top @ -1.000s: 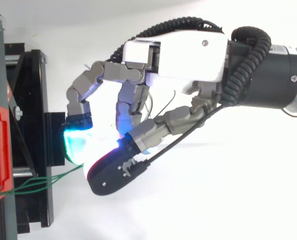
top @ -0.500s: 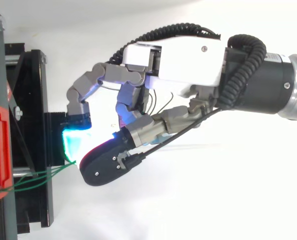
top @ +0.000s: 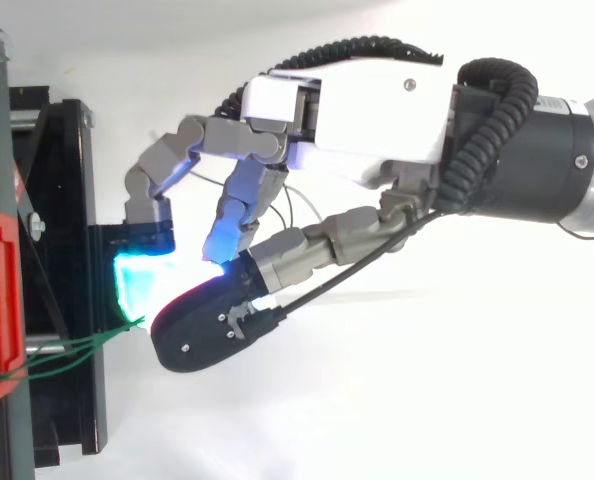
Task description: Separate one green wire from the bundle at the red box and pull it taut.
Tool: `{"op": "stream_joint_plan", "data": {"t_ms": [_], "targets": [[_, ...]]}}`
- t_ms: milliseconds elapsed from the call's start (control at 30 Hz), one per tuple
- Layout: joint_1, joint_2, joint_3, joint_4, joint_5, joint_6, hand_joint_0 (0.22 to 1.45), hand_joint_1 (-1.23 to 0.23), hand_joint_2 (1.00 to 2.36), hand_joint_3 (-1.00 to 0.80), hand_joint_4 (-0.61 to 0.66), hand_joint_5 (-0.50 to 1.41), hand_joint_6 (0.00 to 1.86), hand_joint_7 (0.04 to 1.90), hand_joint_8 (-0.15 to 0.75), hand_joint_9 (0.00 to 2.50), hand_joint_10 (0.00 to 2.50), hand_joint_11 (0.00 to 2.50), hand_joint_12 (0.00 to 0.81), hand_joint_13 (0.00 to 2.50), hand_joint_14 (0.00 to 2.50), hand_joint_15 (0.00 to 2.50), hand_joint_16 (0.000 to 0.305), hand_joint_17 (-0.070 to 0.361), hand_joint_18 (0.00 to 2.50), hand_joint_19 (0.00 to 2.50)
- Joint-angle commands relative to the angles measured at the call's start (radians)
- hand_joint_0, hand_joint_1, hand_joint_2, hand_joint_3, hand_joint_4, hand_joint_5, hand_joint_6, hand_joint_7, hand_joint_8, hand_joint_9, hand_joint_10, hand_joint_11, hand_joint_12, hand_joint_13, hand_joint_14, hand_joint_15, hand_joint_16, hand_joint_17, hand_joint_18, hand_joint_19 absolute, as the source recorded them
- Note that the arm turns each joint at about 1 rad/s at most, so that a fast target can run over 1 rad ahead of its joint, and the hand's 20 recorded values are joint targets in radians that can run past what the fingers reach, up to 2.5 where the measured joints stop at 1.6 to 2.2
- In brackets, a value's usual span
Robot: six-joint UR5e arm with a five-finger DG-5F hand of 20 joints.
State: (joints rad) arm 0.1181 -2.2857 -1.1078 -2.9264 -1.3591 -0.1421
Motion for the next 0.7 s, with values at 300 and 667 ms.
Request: {"op": "stream_joint_plan", "data": {"t_ms": [300,667], "targets": [[0.006,0.0,0.005,-0.028,0.002,0.001,0.55,-0.7,1.01,-0.41,0.1,-0.2,0.82,0.91,0.288,0.97,0.02,0.89,0.355,0.63,0.02,0.44,0.05,0.112,0.46,0.41],[0.006,0.0,0.005,-0.023,0.002,0.001,0.6,-0.78,1.01,-0.36,0.09,-0.18,0.76,0.96,0.276,0.94,0.03,0.88,0.357,0.61,0.02,0.47,0.051,0.114,0.42,0.45]]}}
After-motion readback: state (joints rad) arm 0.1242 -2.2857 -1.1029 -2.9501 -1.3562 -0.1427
